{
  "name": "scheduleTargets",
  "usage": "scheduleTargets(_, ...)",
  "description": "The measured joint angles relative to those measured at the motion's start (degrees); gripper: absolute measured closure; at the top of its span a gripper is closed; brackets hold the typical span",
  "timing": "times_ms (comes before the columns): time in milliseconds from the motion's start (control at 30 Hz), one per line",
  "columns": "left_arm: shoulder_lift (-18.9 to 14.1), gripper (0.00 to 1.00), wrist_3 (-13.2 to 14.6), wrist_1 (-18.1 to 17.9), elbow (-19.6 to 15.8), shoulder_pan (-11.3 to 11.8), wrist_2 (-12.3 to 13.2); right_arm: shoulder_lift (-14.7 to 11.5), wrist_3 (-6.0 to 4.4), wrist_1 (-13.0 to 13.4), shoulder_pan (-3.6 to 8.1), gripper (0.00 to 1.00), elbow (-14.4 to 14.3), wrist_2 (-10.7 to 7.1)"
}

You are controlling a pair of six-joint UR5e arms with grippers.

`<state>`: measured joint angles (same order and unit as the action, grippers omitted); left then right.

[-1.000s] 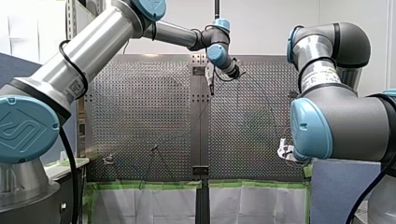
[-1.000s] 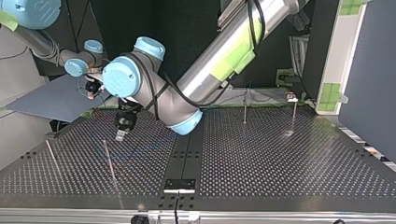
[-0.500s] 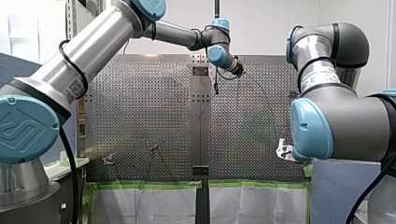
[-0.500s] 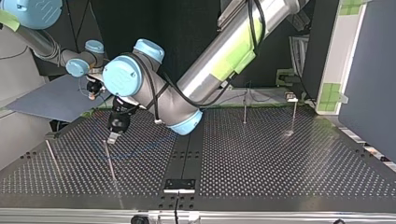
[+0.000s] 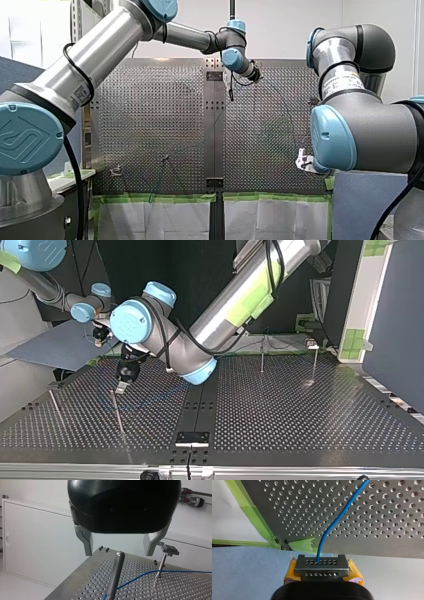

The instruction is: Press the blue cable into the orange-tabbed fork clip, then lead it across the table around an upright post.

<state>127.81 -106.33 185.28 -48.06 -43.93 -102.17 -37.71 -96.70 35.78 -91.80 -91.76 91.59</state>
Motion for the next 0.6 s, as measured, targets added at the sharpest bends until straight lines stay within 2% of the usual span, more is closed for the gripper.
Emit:
scheduleTargets(267,-1.2,0.0,-1.0,-0.5,-1.6,0.8,-2.0,0.0,0.0,-0.1,-0.01,1.0,0.0,-0.04)
scheduleTargets(433,-3.6,0.0,-2.6,-2.8,-4.0,3.1,-1.9,0.0,0.0,-0.2,-0.01,1.0,0.0,-0.08)
scheduleTargets(600,-6.0,0.0,-2.0,-5.2,-6.4,5.4,-1.7,0.0,-0.04,-0.1,-0.01,1.0,0.0,-0.08)
